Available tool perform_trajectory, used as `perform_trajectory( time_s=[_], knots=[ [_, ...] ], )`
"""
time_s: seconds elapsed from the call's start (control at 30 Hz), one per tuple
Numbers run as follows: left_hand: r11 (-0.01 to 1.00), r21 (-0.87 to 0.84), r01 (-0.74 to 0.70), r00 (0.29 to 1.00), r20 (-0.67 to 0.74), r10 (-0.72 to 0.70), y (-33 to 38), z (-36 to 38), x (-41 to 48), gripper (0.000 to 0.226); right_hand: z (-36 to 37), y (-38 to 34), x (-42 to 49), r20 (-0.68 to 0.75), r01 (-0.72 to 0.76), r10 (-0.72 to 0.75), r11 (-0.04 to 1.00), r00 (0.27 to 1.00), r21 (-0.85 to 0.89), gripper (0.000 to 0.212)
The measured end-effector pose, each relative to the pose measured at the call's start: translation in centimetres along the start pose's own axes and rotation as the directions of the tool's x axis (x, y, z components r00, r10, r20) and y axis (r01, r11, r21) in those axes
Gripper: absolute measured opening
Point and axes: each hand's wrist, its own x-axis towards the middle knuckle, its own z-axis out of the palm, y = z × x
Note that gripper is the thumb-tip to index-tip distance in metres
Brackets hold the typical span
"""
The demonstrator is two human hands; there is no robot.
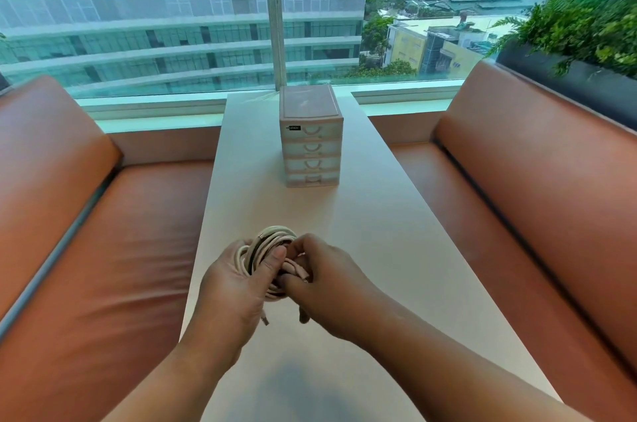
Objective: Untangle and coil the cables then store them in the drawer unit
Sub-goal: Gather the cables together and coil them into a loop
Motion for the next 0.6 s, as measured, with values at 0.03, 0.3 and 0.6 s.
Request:
perform_trajectory(
  time_s=[0.03, 0.3, 0.6],
  knots=[
    [1.000, -0.007, -0.001, 1.000, 0.009, 0.001, 0.1, 0.1, 0.0, 0.011, 0.0, -0.2, 0.0, 0.014, -0.028, 0.027, 0.998, 1.000, 0.064, 0.011],
    [1.000, 0.017, -0.017, 0.995, 0.094, 0.015, 0.6, 0.6, -0.7, 0.014, 1.5, 0.5, 0.1, -0.157, -0.080, 0.155, 0.910, 0.975, 0.407, 0.024],
    [0.956, 0.242, -0.163, 0.983, 0.125, 0.136, 0.0, -0.3, 1.0, 0.022, -0.3, 0.2, 0.2, -0.122, 0.171, -0.214, 0.941, 0.969, -0.291, 0.017]
  ],
)
